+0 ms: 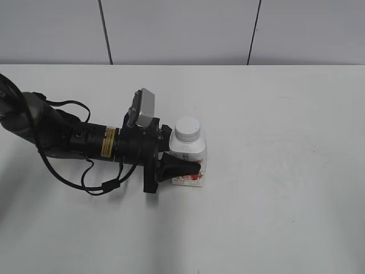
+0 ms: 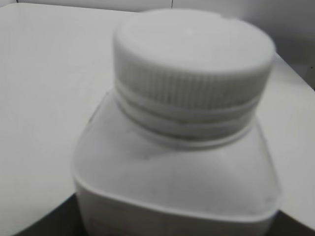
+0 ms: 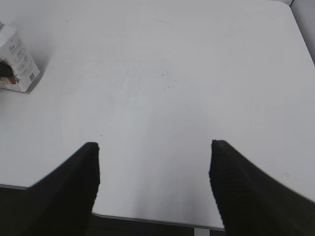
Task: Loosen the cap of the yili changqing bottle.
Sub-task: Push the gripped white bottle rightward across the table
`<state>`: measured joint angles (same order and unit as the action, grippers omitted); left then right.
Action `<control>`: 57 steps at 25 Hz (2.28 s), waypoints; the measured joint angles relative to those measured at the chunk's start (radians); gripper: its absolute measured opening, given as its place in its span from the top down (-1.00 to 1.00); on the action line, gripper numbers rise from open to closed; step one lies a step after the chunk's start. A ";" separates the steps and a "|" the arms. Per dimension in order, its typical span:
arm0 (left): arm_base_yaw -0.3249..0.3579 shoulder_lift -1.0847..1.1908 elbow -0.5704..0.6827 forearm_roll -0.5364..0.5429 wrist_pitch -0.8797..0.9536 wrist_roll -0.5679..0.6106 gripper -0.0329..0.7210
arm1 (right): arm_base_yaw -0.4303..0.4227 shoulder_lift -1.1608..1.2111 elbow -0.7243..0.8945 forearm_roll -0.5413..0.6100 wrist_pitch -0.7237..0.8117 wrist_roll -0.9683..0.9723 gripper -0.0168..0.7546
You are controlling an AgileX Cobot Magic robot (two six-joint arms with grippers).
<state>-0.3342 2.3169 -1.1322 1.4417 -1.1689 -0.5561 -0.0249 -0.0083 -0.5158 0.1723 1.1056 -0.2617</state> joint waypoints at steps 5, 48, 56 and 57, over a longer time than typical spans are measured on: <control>0.000 0.021 0.000 -0.007 0.003 0.011 -0.08 | 0.000 0.000 0.000 0.000 0.000 0.000 -0.48; -0.001 0.021 0.000 -0.060 0.030 0.014 -0.08 | 0.000 0.411 -0.134 0.148 0.057 0.089 -0.48; -0.001 0.021 0.000 -0.060 0.029 0.014 -0.08 | 0.000 0.798 -0.276 0.141 0.078 0.087 -0.48; -0.001 0.021 0.000 -0.060 0.029 0.014 -0.08 | 0.000 0.861 -0.297 0.140 0.068 0.079 -0.48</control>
<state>-0.3353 2.3381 -1.1322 1.3812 -1.1399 -0.5416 -0.0249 0.8524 -0.8125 0.3123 1.1737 -0.1829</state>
